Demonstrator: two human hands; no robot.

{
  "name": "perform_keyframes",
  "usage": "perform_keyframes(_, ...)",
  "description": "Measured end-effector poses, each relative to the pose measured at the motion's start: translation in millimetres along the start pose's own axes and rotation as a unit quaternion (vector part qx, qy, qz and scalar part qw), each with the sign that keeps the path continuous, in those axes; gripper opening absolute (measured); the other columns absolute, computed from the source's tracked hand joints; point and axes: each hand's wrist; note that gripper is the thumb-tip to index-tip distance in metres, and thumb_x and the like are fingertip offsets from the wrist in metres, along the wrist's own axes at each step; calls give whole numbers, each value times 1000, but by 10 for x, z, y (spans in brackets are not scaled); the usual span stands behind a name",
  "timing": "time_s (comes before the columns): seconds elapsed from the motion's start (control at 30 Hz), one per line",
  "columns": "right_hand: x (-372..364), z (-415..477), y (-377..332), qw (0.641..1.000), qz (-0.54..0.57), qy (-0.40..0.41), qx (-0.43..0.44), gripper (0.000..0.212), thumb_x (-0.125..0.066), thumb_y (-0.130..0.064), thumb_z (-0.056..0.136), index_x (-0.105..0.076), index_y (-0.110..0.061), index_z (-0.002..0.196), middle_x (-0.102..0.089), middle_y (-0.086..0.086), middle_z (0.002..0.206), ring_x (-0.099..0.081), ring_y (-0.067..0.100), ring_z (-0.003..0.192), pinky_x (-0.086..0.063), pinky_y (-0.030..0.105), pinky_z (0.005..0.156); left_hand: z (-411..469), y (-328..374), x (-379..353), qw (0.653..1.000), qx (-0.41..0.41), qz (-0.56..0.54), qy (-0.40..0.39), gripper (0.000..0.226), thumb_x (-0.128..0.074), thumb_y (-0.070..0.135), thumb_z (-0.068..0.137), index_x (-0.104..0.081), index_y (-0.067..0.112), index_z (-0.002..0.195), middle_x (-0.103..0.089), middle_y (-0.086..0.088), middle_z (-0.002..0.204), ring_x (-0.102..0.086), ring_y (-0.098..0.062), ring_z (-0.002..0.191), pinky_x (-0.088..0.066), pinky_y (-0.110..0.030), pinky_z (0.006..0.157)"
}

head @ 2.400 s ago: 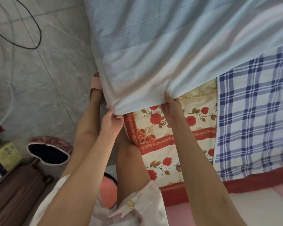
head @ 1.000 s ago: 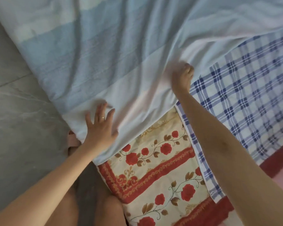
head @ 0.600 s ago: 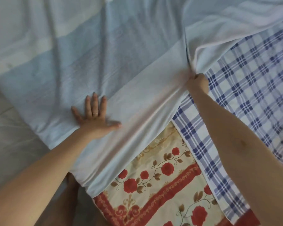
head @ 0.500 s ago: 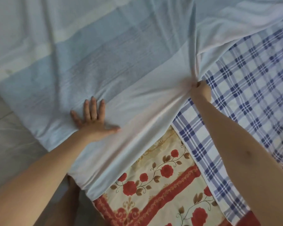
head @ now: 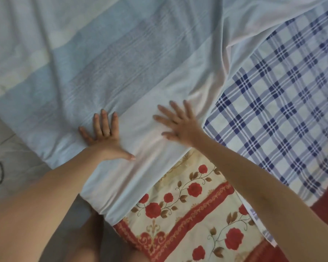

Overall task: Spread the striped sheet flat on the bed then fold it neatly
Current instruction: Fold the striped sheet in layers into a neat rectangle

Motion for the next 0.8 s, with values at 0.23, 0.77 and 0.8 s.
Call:
perform_keyframes(0.23,179,-425,411,815,208,-87,-534,71,-25,-56,97,2,-23,153,11,-2,160,8,33,146,-2,65,113,-59,0,42,1000,1,14,-16,157,-71,80,43,57,23,112,66,-8,114,49,-34,125,15,-71,99)
perform_keyframes(0.77,258,-712,-5,861,198,-249,-397,91,-25,-71,89,21,-21,149,27,-4,155,15,24,146,-1,60,115,-36,-68,39,999,-19,11,-28,162,-75,76,44,57,19,119,67,-12,115,52,-36,121,15,-72,97)
perform_keyframes(0.8,326,-755,-6,857,210,-251,-398,89,-29,-67,92,19,-19,150,24,-2,157,13,25,147,-3,58,116,-54,-71,39,999,-21,8,-28,162,-75,76,44,58,19,118,68,-12,113,52,-36,121,14,-73,97)
Point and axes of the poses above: each hand's wrist, its own z-axis towards the middle knuckle, its own x-axis out of the back of the hand, y = z × x
